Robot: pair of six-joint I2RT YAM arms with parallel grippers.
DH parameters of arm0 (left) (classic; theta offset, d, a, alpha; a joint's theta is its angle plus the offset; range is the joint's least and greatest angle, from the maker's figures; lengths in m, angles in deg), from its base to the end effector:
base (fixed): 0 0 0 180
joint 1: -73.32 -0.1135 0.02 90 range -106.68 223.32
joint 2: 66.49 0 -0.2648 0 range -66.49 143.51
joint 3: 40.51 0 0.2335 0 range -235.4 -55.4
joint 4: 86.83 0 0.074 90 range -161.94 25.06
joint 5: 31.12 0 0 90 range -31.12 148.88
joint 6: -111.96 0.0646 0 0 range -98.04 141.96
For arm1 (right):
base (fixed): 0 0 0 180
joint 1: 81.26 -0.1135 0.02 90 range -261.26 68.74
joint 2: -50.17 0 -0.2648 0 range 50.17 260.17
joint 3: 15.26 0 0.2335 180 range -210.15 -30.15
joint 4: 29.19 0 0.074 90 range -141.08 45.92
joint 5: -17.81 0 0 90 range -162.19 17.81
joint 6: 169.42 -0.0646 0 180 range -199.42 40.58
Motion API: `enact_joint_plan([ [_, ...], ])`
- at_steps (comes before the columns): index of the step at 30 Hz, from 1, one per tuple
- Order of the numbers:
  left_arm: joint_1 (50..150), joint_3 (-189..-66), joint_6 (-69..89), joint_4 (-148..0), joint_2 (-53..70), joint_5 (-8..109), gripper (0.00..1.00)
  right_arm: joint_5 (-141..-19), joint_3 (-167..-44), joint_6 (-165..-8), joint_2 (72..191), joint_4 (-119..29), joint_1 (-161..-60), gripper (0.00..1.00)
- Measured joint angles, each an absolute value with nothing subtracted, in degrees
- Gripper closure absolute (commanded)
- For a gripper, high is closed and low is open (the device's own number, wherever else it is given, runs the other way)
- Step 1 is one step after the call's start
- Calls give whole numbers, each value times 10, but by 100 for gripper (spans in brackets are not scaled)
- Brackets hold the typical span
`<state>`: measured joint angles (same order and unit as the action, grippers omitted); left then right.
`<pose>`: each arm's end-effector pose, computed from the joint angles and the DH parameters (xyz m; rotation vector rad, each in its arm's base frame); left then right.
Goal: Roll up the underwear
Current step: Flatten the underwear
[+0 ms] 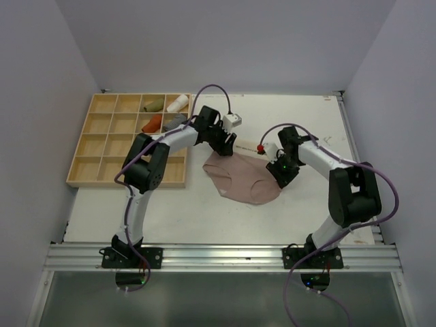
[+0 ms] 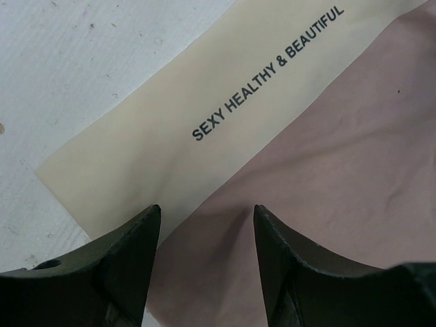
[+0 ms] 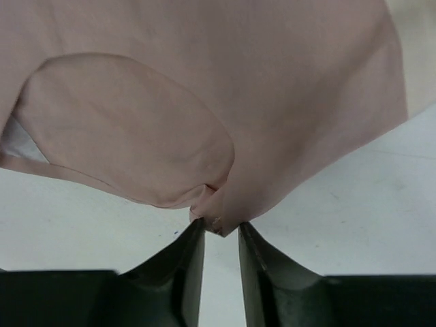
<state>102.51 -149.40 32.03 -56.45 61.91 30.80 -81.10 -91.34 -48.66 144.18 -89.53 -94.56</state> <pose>0.4120 -0.2650 0.1429 1.0257 2.2151 -0.7468 0.2787 0.0762 0.1708 -1.1134 2.6894 0.1788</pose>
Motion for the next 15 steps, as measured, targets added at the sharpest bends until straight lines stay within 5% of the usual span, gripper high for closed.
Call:
enact_joint_plan([
  [6, 1020, -1453, 323, -557, 586, 307, 37, -809, -919, -502, 1456, -958, -917, 62],
  [15, 996, -1396, 372, -535, 486, 310, 40, -950, -1102, -538, 1495, -970, -834, 90],
])
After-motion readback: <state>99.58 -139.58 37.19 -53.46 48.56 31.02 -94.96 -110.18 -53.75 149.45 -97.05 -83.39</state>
